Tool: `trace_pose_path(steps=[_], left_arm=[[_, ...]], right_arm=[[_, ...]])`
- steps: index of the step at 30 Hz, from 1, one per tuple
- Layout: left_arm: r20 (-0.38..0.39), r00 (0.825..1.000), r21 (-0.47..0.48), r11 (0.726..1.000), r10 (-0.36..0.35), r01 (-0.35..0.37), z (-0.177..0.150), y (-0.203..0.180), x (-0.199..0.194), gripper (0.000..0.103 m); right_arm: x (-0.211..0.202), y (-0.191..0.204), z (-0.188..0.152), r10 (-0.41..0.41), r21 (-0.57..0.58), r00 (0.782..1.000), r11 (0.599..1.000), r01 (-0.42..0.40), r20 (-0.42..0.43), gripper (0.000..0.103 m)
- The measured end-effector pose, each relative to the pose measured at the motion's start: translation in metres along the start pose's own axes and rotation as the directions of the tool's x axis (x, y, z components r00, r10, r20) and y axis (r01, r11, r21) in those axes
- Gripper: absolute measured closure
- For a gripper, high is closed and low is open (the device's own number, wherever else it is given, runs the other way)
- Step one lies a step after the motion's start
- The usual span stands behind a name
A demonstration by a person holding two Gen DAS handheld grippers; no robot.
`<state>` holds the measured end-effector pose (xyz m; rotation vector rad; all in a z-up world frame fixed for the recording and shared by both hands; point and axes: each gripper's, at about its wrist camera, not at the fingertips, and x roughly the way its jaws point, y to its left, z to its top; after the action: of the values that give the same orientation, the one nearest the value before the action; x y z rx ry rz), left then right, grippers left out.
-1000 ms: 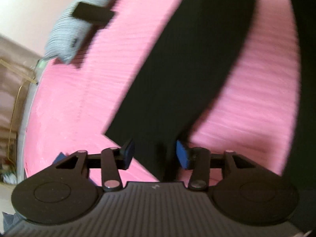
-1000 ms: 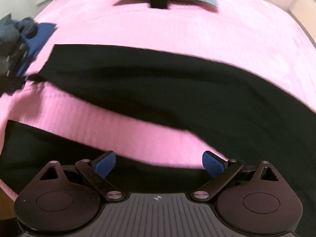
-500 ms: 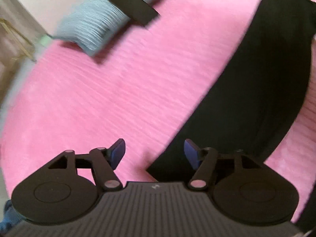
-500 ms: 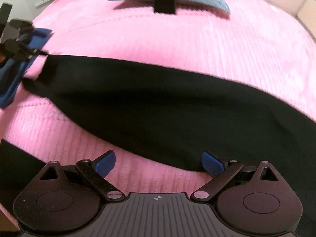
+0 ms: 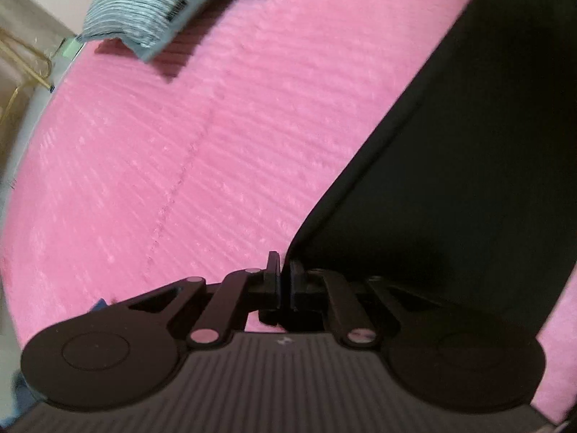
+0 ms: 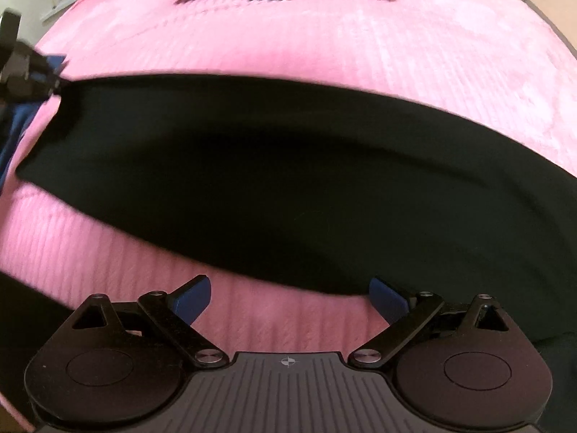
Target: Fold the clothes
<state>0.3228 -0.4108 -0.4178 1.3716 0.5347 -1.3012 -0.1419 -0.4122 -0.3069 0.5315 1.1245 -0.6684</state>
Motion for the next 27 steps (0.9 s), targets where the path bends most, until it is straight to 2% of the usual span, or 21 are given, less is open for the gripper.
trace_pose_path(steps=[3,5,6,8,10,13,16,17,19,23,26,27], left_arm=[[-0.021,0.992,-0.001,0.992,0.125,-0.125,0.001,-0.006,0.003,0.068],[-0.01,0.975,-0.023,0.975,0.222,-0.222,-0.001,-0.01,-0.005,0.067],[0.005,0.972,-0.028,0.972,0.234,-0.233,-0.003,-0.012,-0.013,0.067],[0.035,0.966,-0.038,0.967,0.255,-0.254,-0.007,-0.017,-0.03,0.067],[0.067,0.972,-0.028,0.974,0.224,-0.223,-0.011,-0.031,-0.05,0.064],[0.098,0.988,0.03,0.993,0.115,-0.118,-0.019,-0.067,-0.074,0.059],[0.098,0.995,0.094,0.996,-0.004,-0.005,-0.022,-0.108,-0.092,0.059],[0.088,0.996,0.1,0.995,-0.024,0.015,-0.021,-0.118,-0.096,0.059],[0.077,0.994,0.095,0.993,-0.077,0.07,-0.02,-0.137,-0.109,0.059],[0.088,0.983,0.011,0.987,-0.162,0.161,-0.018,-0.153,-0.155,0.056],[0.114,0.973,-0.046,0.977,-0.2,0.207,-0.02,-0.156,-0.192,0.043],[0.124,0.97,-0.054,0.975,-0.209,0.217,-0.02,-0.158,-0.203,0.038]], right_arm=[[0.007,-0.011,0.009,0.001,0.017,0.999,1.0,-0.002,0.038,0.006],[0.017,-0.022,0.013,0.036,0.061,0.997,0.997,-0.04,0.07,0.006],[0.023,-0.029,0.012,0.048,0.096,0.997,0.994,-0.055,0.068,0.006],[0.038,-0.045,0.002,0.053,0.219,0.999,0.974,-0.052,0.003,0.006],[0.036,-0.049,-0.012,0.06,0.253,0.998,0.966,-0.049,-0.037,0.006],[0.03,-0.052,-0.028,0.101,0.301,0.988,0.952,-0.062,-0.117,0.006],[0.004,-0.053,-0.038,0.076,0.325,0.996,0.944,-0.057,-0.047,0.006],[-0.007,-0.053,-0.041,0.064,0.331,0.998,0.942,-0.053,-0.021,0.006],[-0.028,-0.05,-0.046,0.036,0.333,0.999,0.942,-0.037,0.012,0.006],[-0.067,-0.031,-0.054,-0.037,0.315,0.999,0.949,0.027,0.026,0.006],[-0.106,-0.022,-0.076,-0.099,0.355,0.995,0.931,0.084,0.026,0.005],[-0.118,-0.02,-0.084,-0.119,0.372,0.993,0.923,0.1,0.027,0.002]])
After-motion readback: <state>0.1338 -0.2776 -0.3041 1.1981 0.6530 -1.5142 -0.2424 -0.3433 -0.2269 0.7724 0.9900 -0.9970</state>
